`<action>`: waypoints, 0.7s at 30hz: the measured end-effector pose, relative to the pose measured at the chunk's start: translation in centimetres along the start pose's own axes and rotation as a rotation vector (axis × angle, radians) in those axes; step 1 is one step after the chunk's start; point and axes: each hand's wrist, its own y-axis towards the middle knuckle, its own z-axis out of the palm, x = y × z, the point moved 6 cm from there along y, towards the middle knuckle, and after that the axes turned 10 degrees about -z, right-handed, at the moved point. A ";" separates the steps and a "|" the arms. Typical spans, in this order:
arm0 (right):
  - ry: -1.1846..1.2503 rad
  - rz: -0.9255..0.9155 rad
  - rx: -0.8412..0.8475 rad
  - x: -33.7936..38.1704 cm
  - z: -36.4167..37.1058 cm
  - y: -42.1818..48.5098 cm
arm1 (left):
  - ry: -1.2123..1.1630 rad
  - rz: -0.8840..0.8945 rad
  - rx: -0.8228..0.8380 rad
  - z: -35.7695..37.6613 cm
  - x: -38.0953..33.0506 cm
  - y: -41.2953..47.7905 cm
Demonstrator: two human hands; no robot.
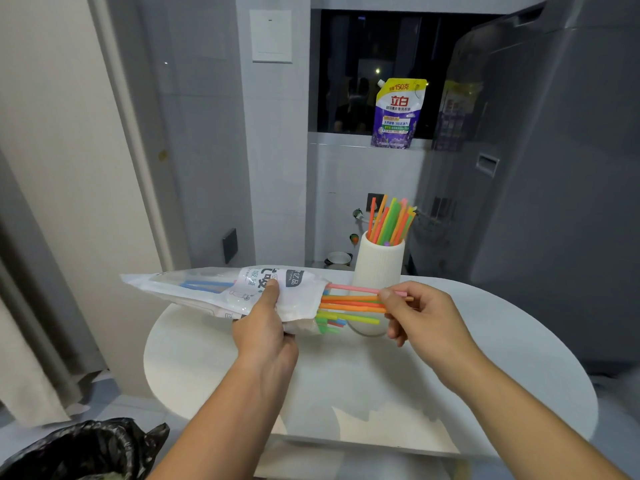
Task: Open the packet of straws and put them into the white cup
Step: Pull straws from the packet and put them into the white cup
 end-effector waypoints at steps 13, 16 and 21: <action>-0.017 -0.015 0.072 -0.1 -0.5 0.4 | 0.048 -0.019 0.012 0.1 0.3 -0.1; 0.012 0.007 0.016 -0.3 -1.2 0.6 | 0.044 -0.025 0.003 0.1 0.4 -0.2; 0.368 0.168 -0.097 -1.3 0.3 -0.1 | 0.035 -0.033 -0.030 -0.1 0.7 0.0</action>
